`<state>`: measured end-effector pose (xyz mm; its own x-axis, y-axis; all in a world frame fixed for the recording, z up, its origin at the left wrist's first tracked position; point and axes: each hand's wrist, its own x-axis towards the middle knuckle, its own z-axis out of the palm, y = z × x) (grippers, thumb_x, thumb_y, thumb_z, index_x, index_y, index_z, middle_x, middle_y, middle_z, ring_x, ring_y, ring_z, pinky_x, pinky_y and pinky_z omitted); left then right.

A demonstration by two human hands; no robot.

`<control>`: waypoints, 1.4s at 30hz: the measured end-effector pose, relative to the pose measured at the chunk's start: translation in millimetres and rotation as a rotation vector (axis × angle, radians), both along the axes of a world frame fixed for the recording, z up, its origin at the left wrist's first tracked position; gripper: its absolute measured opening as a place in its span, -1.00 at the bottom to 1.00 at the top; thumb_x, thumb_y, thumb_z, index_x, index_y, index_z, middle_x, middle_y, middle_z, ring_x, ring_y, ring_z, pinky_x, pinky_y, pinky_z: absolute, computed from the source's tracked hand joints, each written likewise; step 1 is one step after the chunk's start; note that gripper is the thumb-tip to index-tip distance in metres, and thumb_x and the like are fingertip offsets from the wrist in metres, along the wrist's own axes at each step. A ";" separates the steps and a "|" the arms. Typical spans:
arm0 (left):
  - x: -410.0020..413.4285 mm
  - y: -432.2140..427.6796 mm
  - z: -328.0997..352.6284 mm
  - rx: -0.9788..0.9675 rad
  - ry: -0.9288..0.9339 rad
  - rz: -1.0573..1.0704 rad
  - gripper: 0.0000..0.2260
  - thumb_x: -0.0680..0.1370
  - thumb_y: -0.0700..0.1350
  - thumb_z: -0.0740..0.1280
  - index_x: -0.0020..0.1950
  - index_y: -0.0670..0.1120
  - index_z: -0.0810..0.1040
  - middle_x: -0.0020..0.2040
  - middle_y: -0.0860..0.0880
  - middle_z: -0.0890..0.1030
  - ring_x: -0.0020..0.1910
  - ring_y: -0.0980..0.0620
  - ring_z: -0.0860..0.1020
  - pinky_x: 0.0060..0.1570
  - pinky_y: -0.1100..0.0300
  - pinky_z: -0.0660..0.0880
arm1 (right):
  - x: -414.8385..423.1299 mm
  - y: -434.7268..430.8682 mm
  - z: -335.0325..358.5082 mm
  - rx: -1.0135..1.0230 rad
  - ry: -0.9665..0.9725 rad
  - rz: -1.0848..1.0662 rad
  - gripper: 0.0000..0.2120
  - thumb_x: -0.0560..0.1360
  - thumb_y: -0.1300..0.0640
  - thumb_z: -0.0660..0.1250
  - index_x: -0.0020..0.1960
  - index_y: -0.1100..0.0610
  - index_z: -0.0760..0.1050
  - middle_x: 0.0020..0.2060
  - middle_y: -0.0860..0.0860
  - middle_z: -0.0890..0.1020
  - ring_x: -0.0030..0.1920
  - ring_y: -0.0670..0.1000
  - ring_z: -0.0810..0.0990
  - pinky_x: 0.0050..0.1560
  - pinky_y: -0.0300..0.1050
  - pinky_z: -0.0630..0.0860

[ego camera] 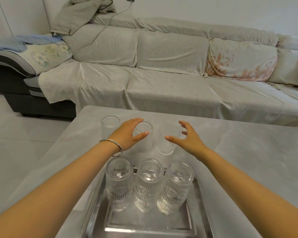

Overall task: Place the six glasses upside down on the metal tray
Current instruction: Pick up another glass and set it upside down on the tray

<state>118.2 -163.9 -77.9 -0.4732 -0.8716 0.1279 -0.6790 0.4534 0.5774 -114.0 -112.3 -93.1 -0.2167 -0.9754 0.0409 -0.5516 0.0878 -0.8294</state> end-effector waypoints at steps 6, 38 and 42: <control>-13.3 -25.0 -5.8 0.035 -0.012 -0.010 -0.43 0.52 0.14 0.21 0.47 -0.03 0.19 0.50 -0.02 0.24 0.46 -0.01 0.23 0.43 0.06 0.19 | 5.6 -30.0 -12.7 0.016 -0.026 0.005 -0.11 0.28 -0.09 0.54 0.47 0.04 0.16 0.44 0.07 0.31 0.33 0.07 0.39 0.17 -0.13 0.34; 19.0 106.2 86.9 0.830 0.970 0.033 -0.16 0.16 0.32 0.43 0.32 -0.07 0.41 0.30 -0.09 0.48 -0.01 -0.10 0.67 -0.11 0.19 0.61 | 75.2 112.6 114.5 -0.246 -0.560 0.176 -0.37 0.25 0.00 0.47 0.28 -0.01 0.38 0.14 -0.11 0.58 0.07 -0.19 0.61 -0.11 -0.27 0.55; 49.1 122.2 89.5 0.618 0.963 0.097 -0.34 0.18 0.28 0.42 0.12 -0.11 0.57 0.05 -0.10 0.68 -0.06 0.01 0.68 -0.20 0.25 0.60 | 90.0 130.5 108.4 -0.133 -0.482 0.289 -0.42 0.36 0.15 0.48 0.31 0.06 0.34 0.20 0.00 0.55 0.14 -0.07 0.60 -0.08 -0.36 0.55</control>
